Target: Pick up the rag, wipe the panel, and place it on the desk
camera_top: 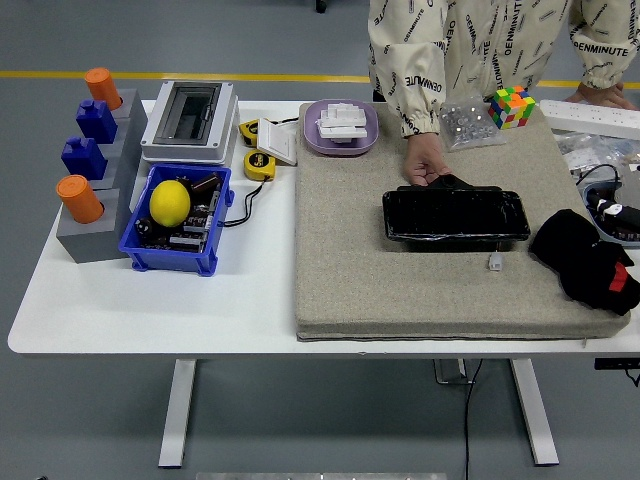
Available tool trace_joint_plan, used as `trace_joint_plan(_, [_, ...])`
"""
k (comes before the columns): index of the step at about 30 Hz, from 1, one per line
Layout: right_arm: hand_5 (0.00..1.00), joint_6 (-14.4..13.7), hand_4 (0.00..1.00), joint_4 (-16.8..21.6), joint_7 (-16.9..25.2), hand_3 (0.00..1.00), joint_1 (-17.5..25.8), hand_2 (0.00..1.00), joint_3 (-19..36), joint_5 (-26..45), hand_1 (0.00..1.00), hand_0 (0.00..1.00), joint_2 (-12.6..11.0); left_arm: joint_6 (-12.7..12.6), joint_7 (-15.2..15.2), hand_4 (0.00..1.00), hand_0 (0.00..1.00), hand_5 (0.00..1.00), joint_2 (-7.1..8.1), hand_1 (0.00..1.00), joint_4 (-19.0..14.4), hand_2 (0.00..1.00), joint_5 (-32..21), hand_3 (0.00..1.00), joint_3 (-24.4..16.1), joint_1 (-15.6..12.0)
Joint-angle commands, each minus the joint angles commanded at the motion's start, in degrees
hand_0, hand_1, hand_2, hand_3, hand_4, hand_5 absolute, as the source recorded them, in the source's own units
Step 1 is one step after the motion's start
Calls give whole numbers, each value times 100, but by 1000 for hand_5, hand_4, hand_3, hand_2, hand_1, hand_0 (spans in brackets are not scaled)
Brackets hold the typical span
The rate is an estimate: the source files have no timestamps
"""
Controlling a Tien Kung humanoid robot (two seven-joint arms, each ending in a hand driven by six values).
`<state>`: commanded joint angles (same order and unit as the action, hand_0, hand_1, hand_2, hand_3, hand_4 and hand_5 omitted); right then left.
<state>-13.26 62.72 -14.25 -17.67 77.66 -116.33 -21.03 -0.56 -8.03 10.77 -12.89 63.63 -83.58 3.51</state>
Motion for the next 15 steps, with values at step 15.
trace_joint_plan(15, [750, 29, 998, -108, 59, 848, 220, 868, -20, 163, 819, 881, 300, 1, 2, 625, 611, 437, -1, 641, -5, 655, -11, 561, 7, 9])
